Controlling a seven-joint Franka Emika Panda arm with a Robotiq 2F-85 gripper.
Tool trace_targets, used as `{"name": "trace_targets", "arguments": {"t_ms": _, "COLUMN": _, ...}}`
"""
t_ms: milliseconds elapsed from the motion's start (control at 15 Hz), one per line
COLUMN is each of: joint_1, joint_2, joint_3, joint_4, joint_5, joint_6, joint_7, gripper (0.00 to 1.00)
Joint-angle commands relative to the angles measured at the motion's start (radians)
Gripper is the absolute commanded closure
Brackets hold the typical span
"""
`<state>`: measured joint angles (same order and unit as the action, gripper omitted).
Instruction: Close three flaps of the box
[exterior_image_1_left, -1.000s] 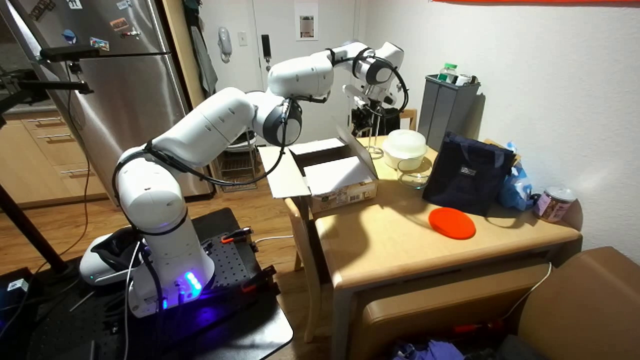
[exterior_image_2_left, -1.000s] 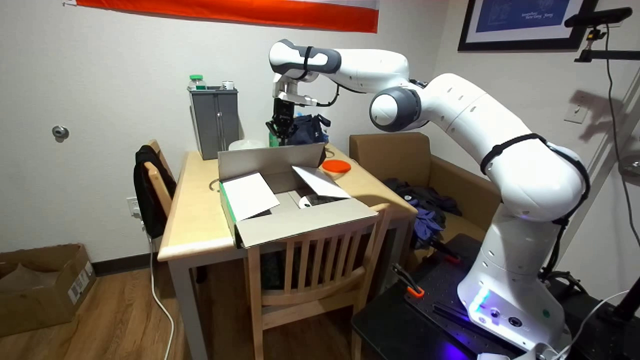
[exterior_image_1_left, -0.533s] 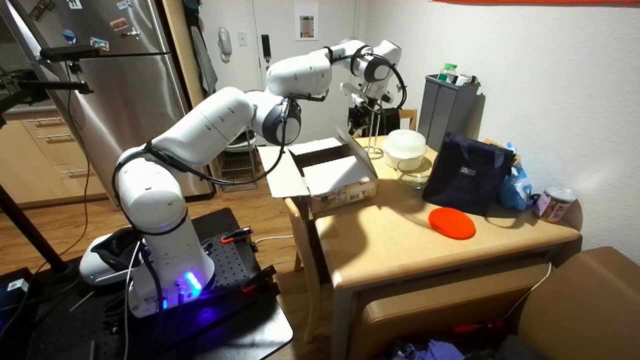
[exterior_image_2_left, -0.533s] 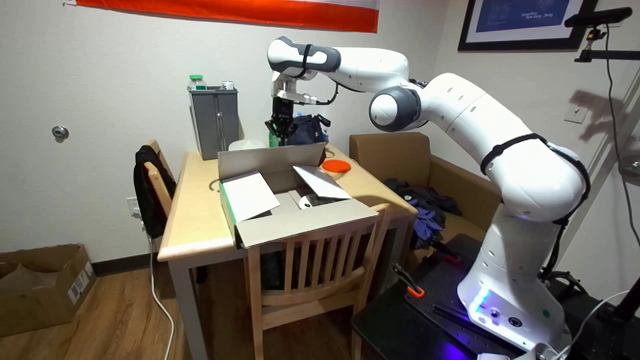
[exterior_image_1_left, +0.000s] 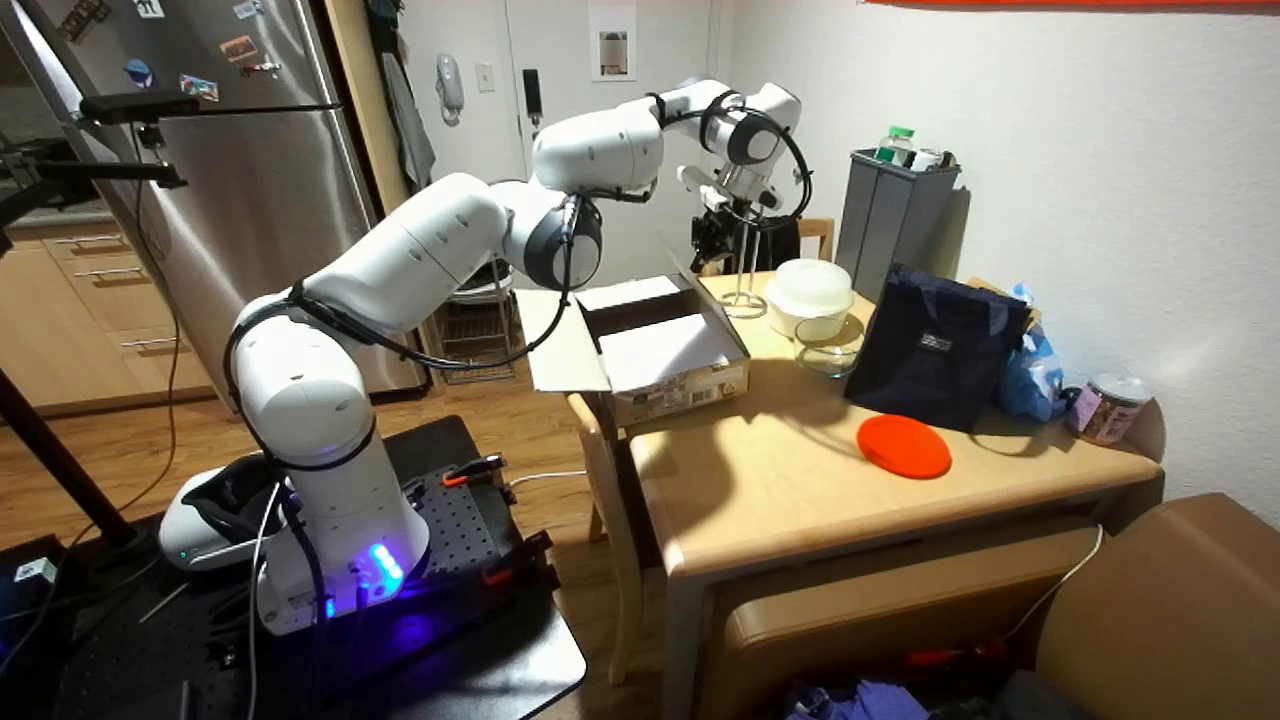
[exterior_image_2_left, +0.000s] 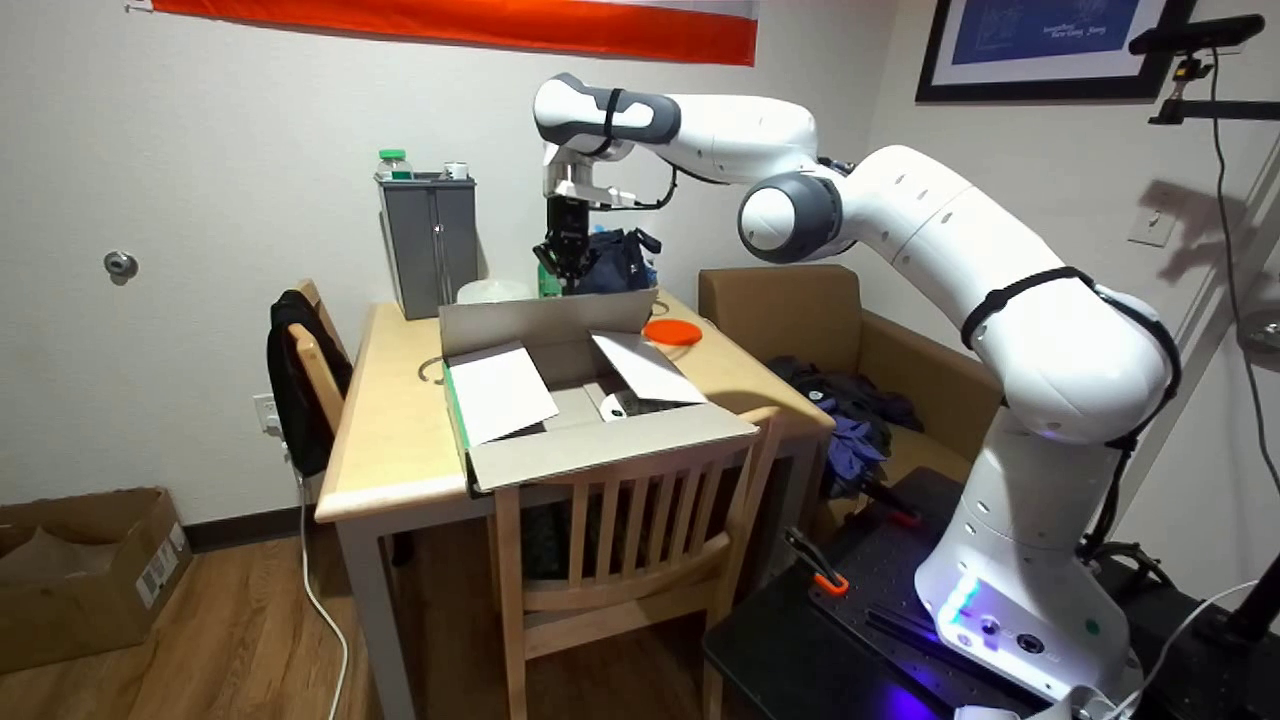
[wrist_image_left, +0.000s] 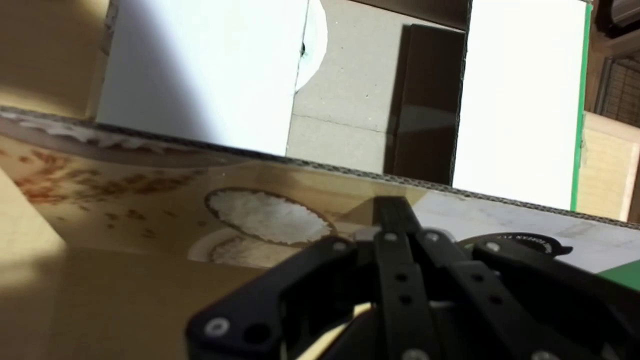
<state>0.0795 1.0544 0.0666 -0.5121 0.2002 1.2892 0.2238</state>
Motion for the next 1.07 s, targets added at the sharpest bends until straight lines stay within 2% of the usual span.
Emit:
{"name": "trace_targets", "arguments": {"t_ms": 0, "joint_1": 0.001, "joint_2": -0.004, "joint_3": 0.011, "joint_4": -0.033, "joint_5": 0.018, "joint_6": -0.037, "joint_7": 0.022, "gripper": 1.0}}
{"name": "trace_targets", "arguments": {"t_ms": 600, "joint_1": 0.001, "joint_2": 0.033, "joint_3": 0.02, "joint_4": -0.069, "joint_5": 0.037, "joint_6": -0.025, "joint_7": 0.034, "gripper": 1.0}}
{"name": "trace_targets", "arguments": {"t_ms": 1000, "joint_1": -0.007, "joint_2": 0.05, "joint_3": 0.022, "joint_4": -0.189, "joint_5": 0.083, "joint_6": 0.0, "joint_7": 0.035, "gripper": 1.0}}
